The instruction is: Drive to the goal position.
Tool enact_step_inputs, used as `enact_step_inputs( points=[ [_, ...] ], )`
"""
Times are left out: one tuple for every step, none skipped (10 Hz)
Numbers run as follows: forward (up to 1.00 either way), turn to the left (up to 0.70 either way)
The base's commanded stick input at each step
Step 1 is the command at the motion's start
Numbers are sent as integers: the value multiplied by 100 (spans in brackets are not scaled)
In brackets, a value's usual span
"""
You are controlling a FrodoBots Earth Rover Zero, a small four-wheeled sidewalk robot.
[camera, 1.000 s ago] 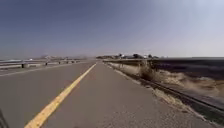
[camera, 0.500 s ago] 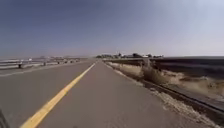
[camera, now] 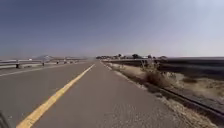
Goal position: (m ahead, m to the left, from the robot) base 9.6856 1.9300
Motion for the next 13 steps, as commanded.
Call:
enact_step_inputs(
  points=[
    [50,0],
    [50,0],
    [50,0],
    [50,0],
    [50,0],
    [50,0],
    [50,0],
    [50,0],
    [50,0],
    [50,0],
    [50,0],
    [50,0],
    [50,0]
  ],
)
